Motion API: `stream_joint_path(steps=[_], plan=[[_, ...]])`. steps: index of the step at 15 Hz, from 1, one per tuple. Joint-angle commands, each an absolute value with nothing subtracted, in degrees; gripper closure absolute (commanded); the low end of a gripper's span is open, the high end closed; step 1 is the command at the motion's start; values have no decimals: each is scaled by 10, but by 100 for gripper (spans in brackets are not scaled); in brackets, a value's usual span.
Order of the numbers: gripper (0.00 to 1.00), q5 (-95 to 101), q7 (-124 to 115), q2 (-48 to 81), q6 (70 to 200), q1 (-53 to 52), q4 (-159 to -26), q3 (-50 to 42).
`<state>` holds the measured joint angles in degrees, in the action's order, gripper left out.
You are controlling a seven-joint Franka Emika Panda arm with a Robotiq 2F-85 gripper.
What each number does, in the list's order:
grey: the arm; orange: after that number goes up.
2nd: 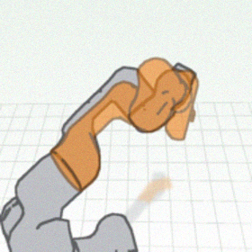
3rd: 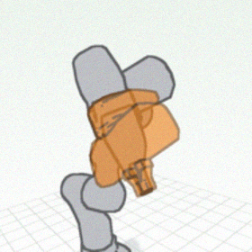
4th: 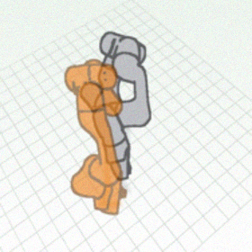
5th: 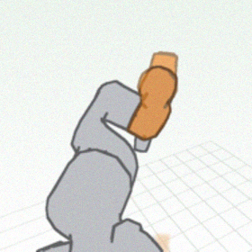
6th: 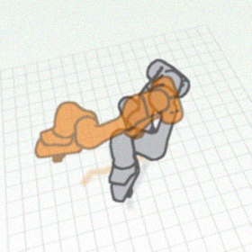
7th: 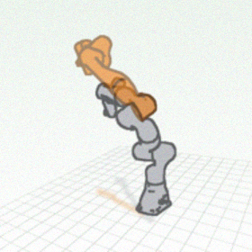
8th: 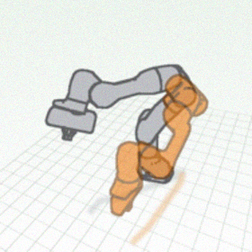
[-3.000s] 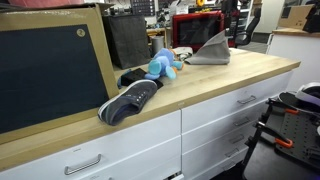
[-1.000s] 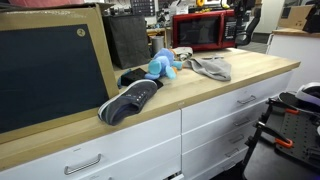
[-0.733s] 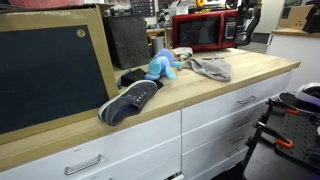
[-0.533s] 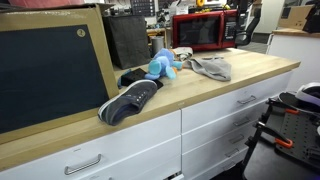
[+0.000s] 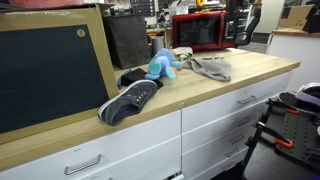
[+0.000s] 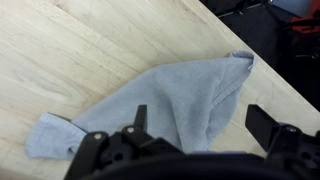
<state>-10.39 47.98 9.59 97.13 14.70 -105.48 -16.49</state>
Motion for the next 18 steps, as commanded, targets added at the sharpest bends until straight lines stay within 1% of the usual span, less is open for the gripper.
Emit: stream_joint_path(steps=[1, 7, 13, 15, 18], plan=[[0, -112, 479, 60, 1014, 157, -1099, -145], [0, -136, 512, -89, 1150, 135, -1288, -121], [0, -129, 522, -239, 1270, 77, -1490, -105], [0, -132, 514, -270, 1318, 49, -1540, -98], [0, -131, 500, -280, 1388, 9, -1582, -93]])
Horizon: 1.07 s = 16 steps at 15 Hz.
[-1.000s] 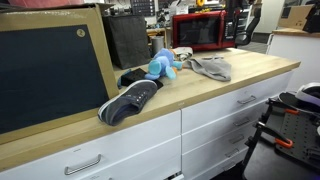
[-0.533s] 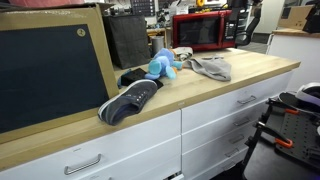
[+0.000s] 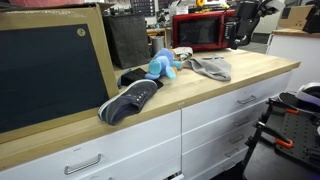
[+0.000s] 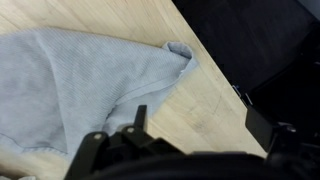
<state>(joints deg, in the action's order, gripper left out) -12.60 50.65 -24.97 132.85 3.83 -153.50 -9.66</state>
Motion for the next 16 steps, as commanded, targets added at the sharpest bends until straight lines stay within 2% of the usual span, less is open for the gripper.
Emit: stream_joint_path(steps=[1, 10, 11, 16], plan=[[0, -131, 494, -271, 1413, -3, -1587, -94], [0, -119, 475, -126, 1538, -30, -1569, -100], [20, -120, 475, -109, 1548, -29, -1566, -99], [58, -113, 472, -41, 1572, -13, -1544, -90]])
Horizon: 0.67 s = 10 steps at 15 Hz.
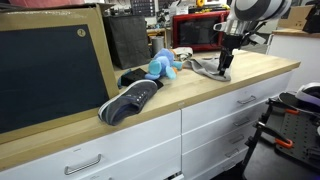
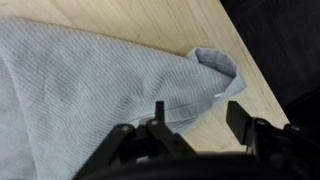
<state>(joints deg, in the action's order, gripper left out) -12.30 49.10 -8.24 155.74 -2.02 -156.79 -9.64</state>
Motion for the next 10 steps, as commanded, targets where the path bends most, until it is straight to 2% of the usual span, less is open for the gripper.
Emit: stream_joint_path(steps=[1, 3, 6, 10], plan=[[66, -114, 474, -33, 1573, -9, -1539, -89], [81, -120, 481, -23, 1571, -2, -1530, -87], [99, -132, 501, -46, 1552, 7, -1531, -87], [100, -118, 542, -121, 1500, 10, -1573, -93]])
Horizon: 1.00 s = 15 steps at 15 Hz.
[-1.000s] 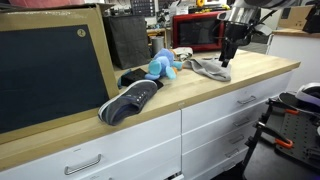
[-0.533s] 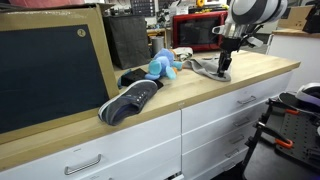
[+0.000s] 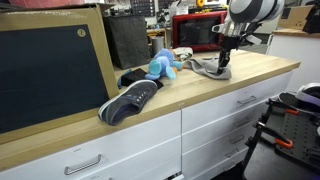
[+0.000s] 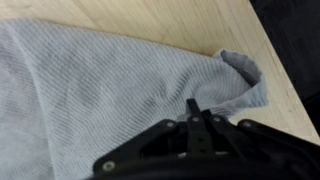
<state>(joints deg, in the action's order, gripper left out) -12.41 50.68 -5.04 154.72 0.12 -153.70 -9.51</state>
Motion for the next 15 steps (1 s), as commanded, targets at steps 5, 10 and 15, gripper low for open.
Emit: stream_joint_path(steps=[5, 10, 15], plan=[[100, -80, 594, -220, 1383, 8, -1630, -102], [67, -60, 634, -268, 1266, 6, -1593, -120], [30, -109, 614, -331, 1239, -1, -1589, -139]])
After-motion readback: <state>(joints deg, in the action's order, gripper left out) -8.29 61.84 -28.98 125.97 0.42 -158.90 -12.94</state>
